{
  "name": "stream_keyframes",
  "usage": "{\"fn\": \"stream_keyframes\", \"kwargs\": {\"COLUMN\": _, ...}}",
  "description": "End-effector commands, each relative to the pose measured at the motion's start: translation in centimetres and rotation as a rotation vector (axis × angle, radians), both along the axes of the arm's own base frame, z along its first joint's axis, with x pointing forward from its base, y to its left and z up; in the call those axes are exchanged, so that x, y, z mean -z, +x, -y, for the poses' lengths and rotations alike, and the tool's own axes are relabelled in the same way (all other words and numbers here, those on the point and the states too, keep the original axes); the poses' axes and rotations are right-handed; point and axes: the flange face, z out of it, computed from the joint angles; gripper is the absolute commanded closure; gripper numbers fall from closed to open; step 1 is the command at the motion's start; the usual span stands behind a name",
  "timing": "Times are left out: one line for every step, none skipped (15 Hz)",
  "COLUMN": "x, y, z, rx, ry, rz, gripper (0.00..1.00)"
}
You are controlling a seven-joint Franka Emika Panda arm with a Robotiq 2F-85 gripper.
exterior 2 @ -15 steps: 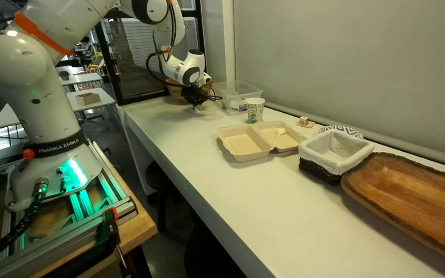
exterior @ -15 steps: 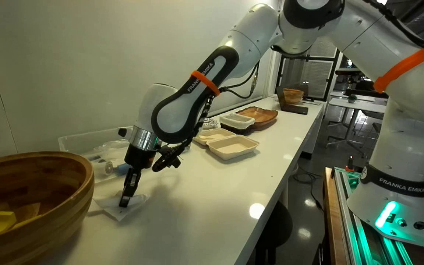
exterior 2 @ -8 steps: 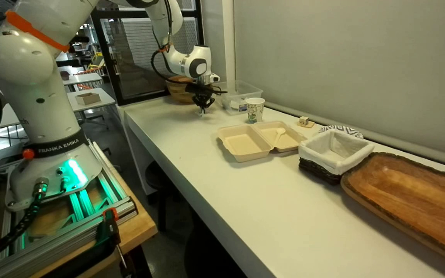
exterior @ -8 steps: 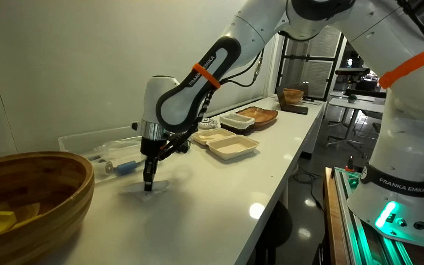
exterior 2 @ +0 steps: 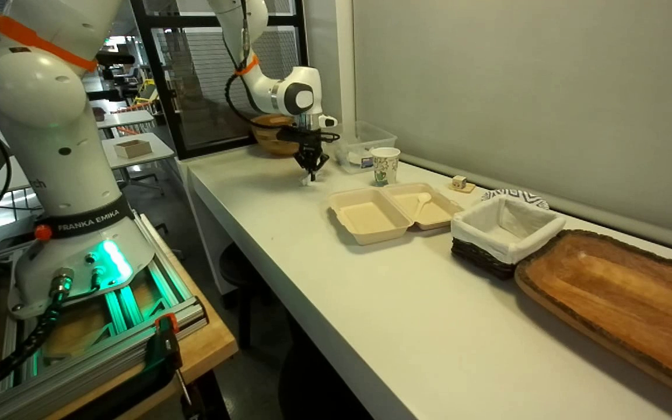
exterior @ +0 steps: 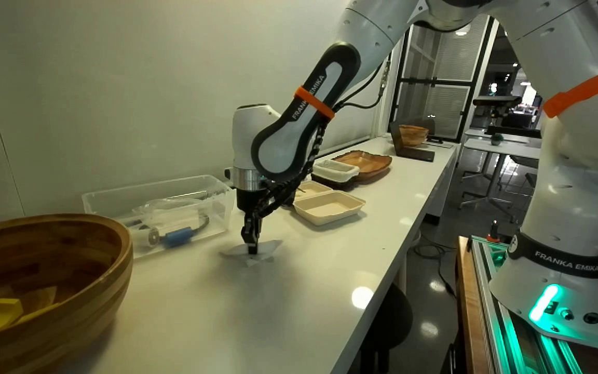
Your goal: Wipe the table with the napkin
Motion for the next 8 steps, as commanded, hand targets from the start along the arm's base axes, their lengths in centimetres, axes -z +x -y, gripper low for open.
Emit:
{"fn": "stream_keyframes", "kwargs": {"x": -2.0, "y": -1.7, "z": 4.3, "rx": 0.074, "ry": -0.085, "rz": 0.081, "gripper": 1.00}}
{"fn": "stream_keyframes", "kwargs": {"x": -2.5, "y": -1.6, "z": 5.5, "rx": 0.094, "ry": -0.100, "rz": 0.116, "gripper": 1.00}}
{"fn": "stream_keyframes", "kwargs": {"x": -3.0, "y": -1.5, "z": 6.6, "rx": 0.109, "ry": -0.117, "rz": 0.159, "gripper": 1.00}}
{"fn": "stream_keyframes", "kwargs": {"x": -3.3, "y": -1.5, "z": 7.5, "rx": 0.131, "ry": -0.121, "rz": 0.191, "gripper": 1.00}}
{"fn": "stream_keyframes", "kwargs": {"x": -3.4, "y": -1.5, "z": 8.4, "rx": 0.143, "ry": -0.135, "rz": 0.212, "gripper": 1.00}}
{"fn": "stream_keyframes", "kwargs": {"x": -3.4, "y": -1.5, "z": 9.1, "rx": 0.158, "ry": -0.141, "rz": 0.229, "gripper": 1.00}}
{"fn": "stream_keyframes", "kwargs": {"x": -3.2, "y": -1.5, "z": 9.7, "rx": 0.173, "ry": -0.144, "rz": 0.248, "gripper": 0.75}}
{"fn": "stream_keyframes", "kwargs": {"x": -3.1, "y": -1.6, "z": 10.1, "rx": 0.188, "ry": -0.147, "rz": 0.259, "gripper": 0.73}}
